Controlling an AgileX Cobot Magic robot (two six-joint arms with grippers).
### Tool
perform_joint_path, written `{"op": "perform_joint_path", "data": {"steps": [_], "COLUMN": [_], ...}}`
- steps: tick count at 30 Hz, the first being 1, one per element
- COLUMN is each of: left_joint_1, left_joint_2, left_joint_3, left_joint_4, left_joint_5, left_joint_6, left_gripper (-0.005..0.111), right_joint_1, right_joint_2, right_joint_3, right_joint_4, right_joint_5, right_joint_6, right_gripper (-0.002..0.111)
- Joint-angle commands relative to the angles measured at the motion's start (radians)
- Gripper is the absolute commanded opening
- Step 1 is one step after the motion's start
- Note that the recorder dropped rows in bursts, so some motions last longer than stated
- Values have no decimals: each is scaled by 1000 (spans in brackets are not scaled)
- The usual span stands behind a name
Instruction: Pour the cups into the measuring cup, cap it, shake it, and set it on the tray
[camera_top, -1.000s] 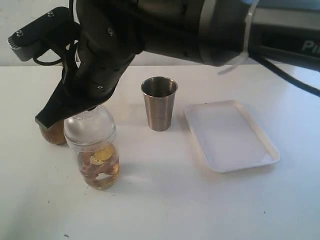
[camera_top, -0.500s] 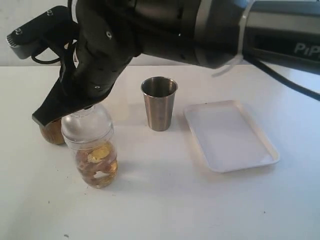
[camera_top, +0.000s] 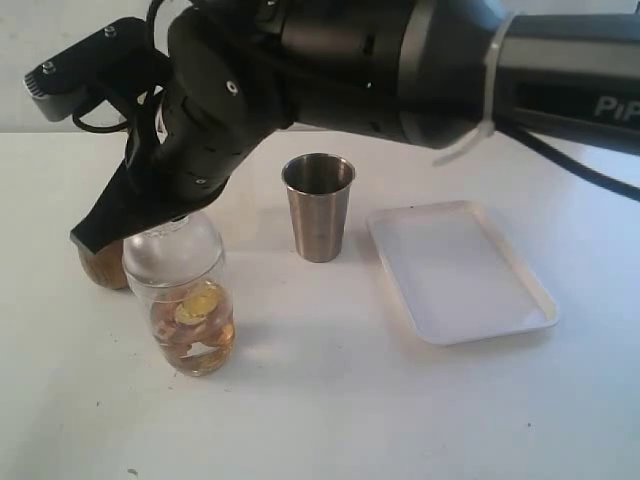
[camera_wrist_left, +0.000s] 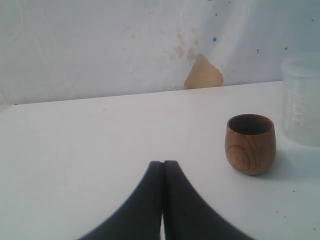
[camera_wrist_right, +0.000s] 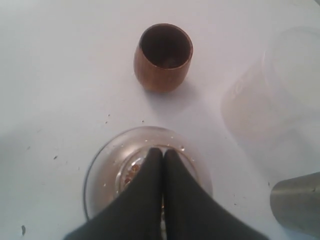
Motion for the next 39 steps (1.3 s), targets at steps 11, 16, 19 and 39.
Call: {"op": "perform_joint_path", "data": {"steps": [11,16,19,39], "left_joint_1": [3,3,3,3], "left_joint_2": [-5,-5,-5,-5], "left_joint_3": [6,6,6,6], "left_joint_4": [8,8,8,8], "left_joint_5": [-13,-13,-13,-13], "left_joint_6": [-1,-1,-1,-1], "left_gripper": [0,0,0,0], "right_joint_1": [-1,-1,-1,-71], "right_joint_2": [-92,-138,-150,-44], "right_joint_3": [37,37,37,75], "right_joint_4": [16,-11,-12,-8], "right_joint_5": [6,-82,-125,-60], "right_joint_6": [-26,-26,-22,0], "right_gripper": [0,0,0,0]}}
